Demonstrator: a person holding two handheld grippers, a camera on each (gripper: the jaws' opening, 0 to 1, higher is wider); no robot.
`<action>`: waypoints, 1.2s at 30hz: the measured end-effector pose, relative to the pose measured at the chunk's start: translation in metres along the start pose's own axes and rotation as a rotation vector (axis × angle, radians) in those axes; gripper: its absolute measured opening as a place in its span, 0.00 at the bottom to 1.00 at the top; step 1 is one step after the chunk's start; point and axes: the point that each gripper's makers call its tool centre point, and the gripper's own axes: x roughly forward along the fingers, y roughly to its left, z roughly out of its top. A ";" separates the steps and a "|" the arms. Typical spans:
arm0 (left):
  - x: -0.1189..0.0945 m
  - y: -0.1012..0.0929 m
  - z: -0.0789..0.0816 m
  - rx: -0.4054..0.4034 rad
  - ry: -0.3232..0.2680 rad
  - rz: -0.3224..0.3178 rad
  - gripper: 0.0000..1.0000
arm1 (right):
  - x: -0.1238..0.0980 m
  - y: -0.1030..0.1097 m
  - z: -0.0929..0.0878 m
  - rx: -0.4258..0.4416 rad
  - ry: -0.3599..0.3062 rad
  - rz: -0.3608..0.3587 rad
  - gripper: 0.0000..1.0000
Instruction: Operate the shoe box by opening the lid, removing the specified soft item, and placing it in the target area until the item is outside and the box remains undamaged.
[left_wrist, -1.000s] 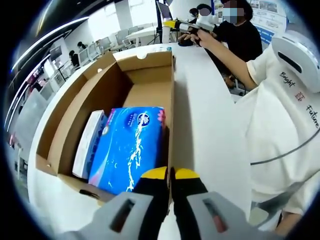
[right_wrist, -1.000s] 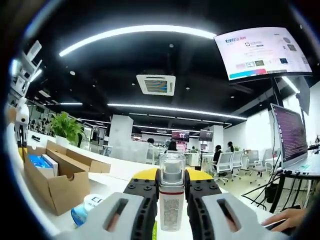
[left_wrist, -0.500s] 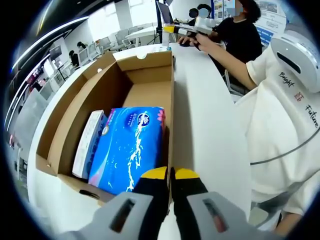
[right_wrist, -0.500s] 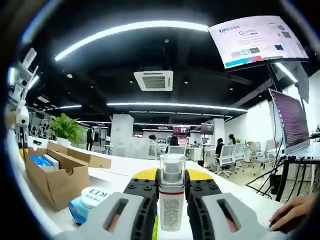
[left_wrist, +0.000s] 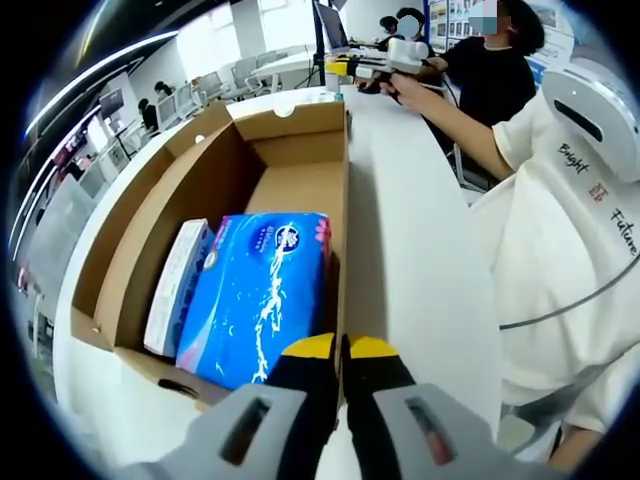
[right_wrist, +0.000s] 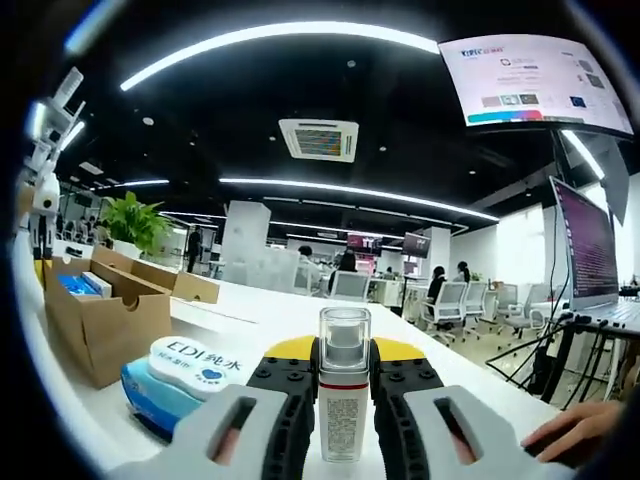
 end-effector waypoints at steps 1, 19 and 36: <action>0.000 0.000 0.000 0.001 0.000 0.001 0.01 | 0.000 0.000 -0.002 0.006 0.008 -0.003 0.18; 0.001 0.000 0.000 0.003 -0.001 0.004 0.02 | -0.001 -0.004 -0.012 0.043 0.033 -0.013 0.18; 0.001 -0.001 0.000 0.006 -0.003 0.007 0.02 | 0.001 0.003 -0.014 0.005 0.036 -0.002 0.19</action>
